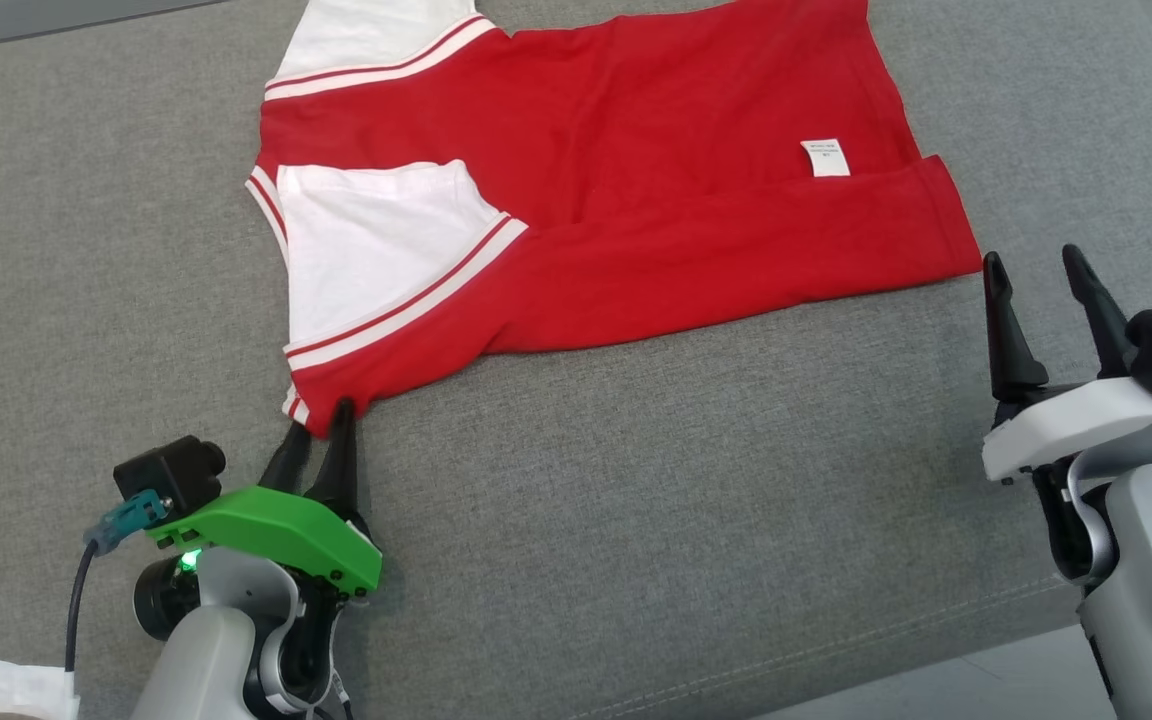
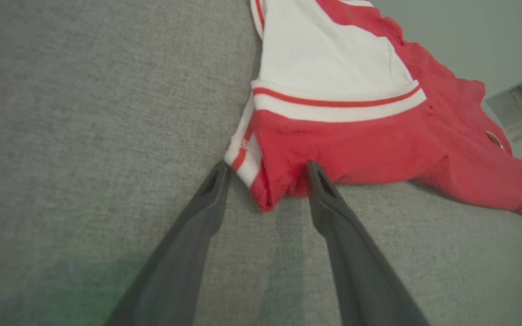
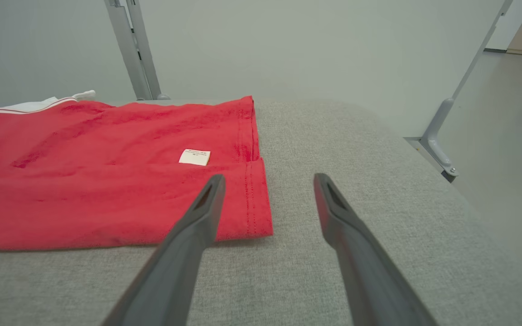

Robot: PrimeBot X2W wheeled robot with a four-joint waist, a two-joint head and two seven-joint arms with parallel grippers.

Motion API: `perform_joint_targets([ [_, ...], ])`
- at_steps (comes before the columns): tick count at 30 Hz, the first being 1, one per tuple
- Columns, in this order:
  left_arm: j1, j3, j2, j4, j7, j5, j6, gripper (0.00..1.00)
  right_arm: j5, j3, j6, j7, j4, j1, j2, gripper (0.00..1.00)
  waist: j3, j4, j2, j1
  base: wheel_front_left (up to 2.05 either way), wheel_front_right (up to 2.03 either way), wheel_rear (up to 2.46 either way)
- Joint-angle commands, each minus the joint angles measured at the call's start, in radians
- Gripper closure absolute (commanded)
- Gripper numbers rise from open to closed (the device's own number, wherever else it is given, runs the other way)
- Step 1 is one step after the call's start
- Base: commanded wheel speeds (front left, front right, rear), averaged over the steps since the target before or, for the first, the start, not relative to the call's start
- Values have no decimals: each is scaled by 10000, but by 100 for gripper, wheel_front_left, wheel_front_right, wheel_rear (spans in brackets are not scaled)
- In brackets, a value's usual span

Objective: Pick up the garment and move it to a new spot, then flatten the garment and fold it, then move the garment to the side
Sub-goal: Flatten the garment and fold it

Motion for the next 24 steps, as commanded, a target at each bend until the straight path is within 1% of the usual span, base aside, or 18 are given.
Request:
perform_joint_targets([
  [1,174,-17,-65,80,212,-239,-172,100,607,106,-17,-36,203,43,141,0,-5,1,0,0,0,0,0],
  [3,184,-1,12,-21,302,-385,-322,100,1345,200,-17,-36,547,-113,129,0,0,17,0,0,0,0,0],
  [6,181,-2,175,-173,344,-394,-400,100,2328,465,-16,-34,1215,-383,110,0,39,71,0,0,0,0,0],
  [11,119,-8,315,-444,486,-421,-411,100,3746,1019,-16,-34,2317,-1020,14,0,181,223,0,0,0,0,0],
  [13,92,-13,367,-520,526,-392,-363,100,4426,1133,-16,-34,2694,-1288,80,0,215,282,0,0,0,0,0],
  [16,33,-31,427,-592,577,-368,-312,100,5484,1590,-16,-34,3272,-1613,135,0,254,378,0,0,0,0,0],
  [19,-70,-71,510,-629,643,-292,-296,100,6513,2014,-16,-29,3671,-1979,27,0,305,483,0,0,0,0,0],
  [24,-145,-156,553,-643,708,-265,-330,100,7603,2541,-16,-30,3985,-2277,-210,0,248,632,0,0,0,0,0],
])
